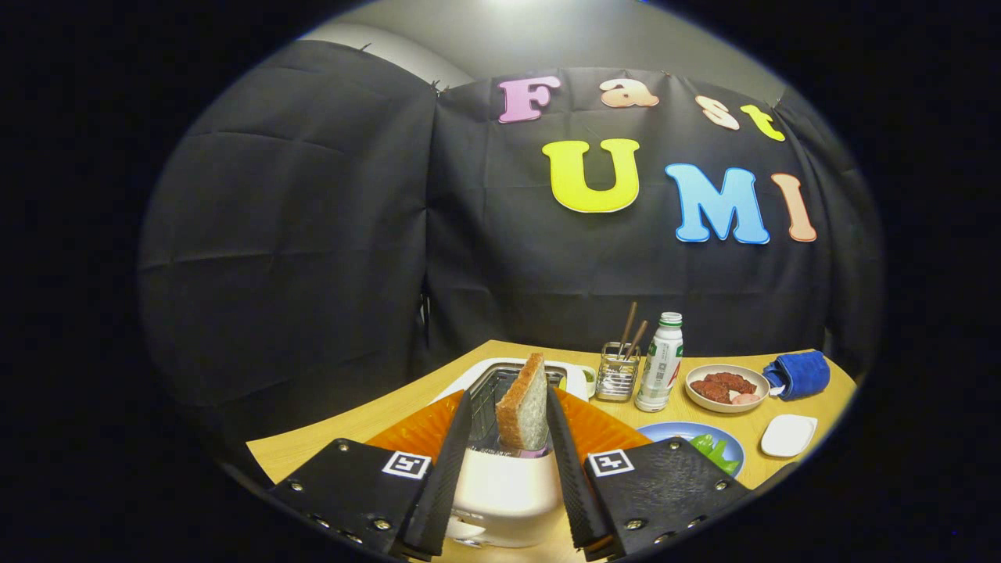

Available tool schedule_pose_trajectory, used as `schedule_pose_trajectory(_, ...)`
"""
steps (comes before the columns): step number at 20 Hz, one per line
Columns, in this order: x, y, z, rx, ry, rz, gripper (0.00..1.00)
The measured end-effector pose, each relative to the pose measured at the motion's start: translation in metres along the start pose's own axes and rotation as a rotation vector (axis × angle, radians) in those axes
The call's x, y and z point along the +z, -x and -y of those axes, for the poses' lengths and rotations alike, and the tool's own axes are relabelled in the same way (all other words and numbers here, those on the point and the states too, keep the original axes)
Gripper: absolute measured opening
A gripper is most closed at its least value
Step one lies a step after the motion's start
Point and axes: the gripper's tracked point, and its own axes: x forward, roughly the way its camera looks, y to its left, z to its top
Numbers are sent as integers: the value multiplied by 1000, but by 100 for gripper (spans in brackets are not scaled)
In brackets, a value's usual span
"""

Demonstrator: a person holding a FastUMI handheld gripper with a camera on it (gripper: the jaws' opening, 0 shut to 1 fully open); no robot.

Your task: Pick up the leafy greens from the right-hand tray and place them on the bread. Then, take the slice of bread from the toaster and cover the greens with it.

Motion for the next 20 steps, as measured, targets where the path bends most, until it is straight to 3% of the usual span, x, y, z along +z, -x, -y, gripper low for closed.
schedule_pose_trajectory(9, -10, -16, 12, -91, 31, -24, 58)
schedule_pose_trajectory(11, -14, -22, 6, -46, 12, -34, 42)
schedule_pose_trajectory(12, -13, -26, 5, -48, 19, -23, 42)
schedule_pose_trajectory(13, -12, -25, 18, -104, 10, -29, 27)
schedule_pose_trajectory(14, -14, -27, 18, -100, -8, -27, 11)
schedule_pose_trajectory(20, -10, -21, 10, -52, 87, -20, 10)
